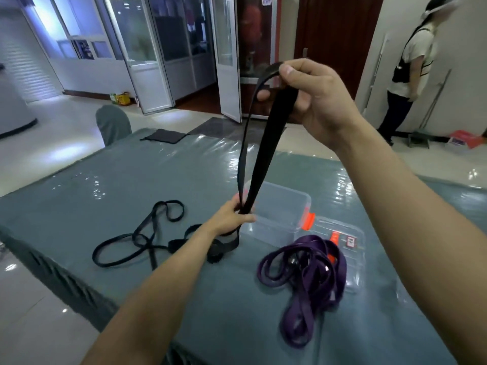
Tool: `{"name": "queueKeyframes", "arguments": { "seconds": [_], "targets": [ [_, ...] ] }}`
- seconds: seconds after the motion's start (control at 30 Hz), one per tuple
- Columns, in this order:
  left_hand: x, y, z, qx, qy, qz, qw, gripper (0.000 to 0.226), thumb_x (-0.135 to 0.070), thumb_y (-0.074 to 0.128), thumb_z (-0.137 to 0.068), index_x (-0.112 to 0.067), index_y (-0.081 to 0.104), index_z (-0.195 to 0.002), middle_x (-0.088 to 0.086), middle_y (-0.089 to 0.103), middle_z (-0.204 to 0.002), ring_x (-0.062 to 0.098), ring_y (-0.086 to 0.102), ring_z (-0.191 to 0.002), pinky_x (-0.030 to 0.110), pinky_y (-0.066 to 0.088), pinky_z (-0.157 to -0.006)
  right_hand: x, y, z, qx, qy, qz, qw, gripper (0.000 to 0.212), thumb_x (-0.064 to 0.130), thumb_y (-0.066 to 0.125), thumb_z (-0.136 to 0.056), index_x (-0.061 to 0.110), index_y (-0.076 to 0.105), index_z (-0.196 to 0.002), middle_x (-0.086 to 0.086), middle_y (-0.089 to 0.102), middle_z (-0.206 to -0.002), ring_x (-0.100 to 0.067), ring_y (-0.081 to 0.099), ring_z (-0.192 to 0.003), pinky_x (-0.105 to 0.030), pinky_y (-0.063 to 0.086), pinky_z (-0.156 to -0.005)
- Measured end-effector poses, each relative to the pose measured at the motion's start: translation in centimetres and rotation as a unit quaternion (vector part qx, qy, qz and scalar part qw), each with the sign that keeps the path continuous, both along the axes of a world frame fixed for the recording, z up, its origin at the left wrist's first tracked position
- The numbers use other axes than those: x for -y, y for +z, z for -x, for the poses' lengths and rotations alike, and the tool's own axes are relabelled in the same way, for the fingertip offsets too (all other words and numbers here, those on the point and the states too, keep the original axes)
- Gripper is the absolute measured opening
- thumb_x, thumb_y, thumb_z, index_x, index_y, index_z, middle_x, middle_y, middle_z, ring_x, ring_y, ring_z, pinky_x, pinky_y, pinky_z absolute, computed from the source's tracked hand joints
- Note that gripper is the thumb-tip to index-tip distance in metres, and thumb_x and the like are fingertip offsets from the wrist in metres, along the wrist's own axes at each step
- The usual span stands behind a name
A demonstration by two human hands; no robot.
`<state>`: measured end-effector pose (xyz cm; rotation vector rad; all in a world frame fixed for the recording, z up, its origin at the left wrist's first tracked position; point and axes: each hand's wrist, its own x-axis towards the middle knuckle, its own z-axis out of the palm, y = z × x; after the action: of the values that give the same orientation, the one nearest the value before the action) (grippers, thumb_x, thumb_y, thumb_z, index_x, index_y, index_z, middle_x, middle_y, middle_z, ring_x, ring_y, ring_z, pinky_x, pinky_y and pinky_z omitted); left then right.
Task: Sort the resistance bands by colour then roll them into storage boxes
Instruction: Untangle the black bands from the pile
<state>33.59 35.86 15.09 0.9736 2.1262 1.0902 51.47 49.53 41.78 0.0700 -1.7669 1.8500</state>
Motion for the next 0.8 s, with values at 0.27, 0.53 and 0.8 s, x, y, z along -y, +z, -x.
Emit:
{"name": "queueKeyframes", "arguments": {
  "seconds": [0.27,0.53,0.8],
  "targets": [
    [3.0,8.7,-0.7,-0.248,0.080,0.058,0.964,0.039,-0.038,0.092,-0.068,-0.030,0.061,-0.091,-0.005,0.070,-0.082,0.021,0.069,-0.076,0.035,0.049,-0.064,-12.1,-8.7,-8.5,0.306,-0.360,-0.291,0.832,0.033,0.044,0.073,-0.091,0.016,0.075,-0.108,-0.004,0.076,-0.104,-0.027,0.073,-0.102,-0.042,0.059,-0.094],
    [1.2,21.5,-4.5,-0.343,-0.034,0.179,0.921,0.073,-0.009,0.090,-0.078,-0.029,0.041,-0.129,-0.001,0.067,-0.103,0.021,0.066,-0.091,0.038,0.053,-0.073,-3.9,-12.6,-2.5,0.270,-0.029,-0.330,0.904,0.119,0.064,0.094,-0.067,0.025,0.036,-0.164,0.010,0.044,-0.165,-0.011,0.043,-0.150,-0.034,0.038,-0.120],
    [5.7,24.0,-6.1,-0.392,-0.011,0.208,0.896,0.072,-0.008,0.093,-0.072,-0.023,0.044,-0.123,0.000,0.065,-0.102,0.021,0.064,-0.091,0.046,0.059,-0.078,3.9,-12.0,3.2,0.200,0.094,-0.223,0.949,0.096,0.035,0.095,-0.079,0.024,0.044,-0.160,0.003,0.063,-0.144,-0.009,0.056,-0.134,-0.029,0.042,-0.111]
  ]
}}
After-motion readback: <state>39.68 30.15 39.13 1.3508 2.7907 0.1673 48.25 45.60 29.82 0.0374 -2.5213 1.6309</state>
